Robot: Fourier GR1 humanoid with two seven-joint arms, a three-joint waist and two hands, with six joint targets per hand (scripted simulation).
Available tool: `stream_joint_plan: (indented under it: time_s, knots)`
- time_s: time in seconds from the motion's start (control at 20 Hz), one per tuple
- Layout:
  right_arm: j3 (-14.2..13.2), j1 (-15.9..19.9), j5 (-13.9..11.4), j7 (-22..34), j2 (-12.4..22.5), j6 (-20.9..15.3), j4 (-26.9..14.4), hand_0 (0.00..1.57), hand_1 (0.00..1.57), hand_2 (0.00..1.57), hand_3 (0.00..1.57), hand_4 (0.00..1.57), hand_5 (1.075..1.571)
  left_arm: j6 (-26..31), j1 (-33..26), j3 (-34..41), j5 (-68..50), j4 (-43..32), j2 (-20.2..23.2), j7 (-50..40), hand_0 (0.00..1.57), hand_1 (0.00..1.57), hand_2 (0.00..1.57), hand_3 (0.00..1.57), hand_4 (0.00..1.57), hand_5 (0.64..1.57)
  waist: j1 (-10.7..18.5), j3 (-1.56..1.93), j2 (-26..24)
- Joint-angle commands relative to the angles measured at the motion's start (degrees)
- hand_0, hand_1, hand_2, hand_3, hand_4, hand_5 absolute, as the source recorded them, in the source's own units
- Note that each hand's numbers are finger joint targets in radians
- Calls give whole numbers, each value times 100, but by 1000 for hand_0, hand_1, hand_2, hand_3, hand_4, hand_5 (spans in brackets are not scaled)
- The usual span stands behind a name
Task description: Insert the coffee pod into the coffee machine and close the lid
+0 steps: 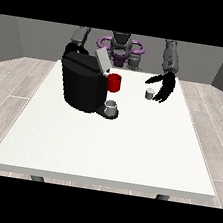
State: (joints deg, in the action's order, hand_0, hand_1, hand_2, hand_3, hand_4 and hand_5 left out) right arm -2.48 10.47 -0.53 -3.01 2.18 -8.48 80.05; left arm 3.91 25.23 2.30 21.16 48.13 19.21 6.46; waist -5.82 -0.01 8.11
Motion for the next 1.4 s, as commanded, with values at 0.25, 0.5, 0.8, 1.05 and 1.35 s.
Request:
stream_joint_plan:
  time_s: [0.25, 0.5, 0.8, 1.05, 1.35]
  knots:
    - [-50, 51, 26, -35, -18, -25, -155, 0, 0, 0, 0, 386, 1571, -401, 179, -246, 812, -604, 143, 365, 608, 608, 745, 483, 0, 1571, -100, 0, -8]
    - [35, -28, 13, 10, -45, 16, -153, 0, 0, 0, 0, 434, 1571, -1027, 263, -193, 1058, -796, -68, 574, 719, 719, 864, 649, 229, 1571, -82, 0, -125]
    - [323, -93, -104, -192, -207, -265, -178, 0, 0, 0, 0, 491, 1571, -1321, 630, -117, 1315, -1207, -110, 490, 920, 920, 1042, 829, 361, 1571, -196, 0, -28]
    - [-114, 64, 103, -444, -61, -60, -377, 0, 0, 0, 0, 492, 1571, -1381, 485, -293, 1661, -1358, 95, 822, 970, 970, 1054, 793, 319, 1571, -97, 1, 165]
    - [-38, 167, 50, -114, 3, -32, -433, 0, 0, 0, 0, 487, 1571, -1091, 1060, -138, 1562, -1332, 71, 930, 1317, 1317, 1430, 1407, 548, 1571, -167, 1, 53]
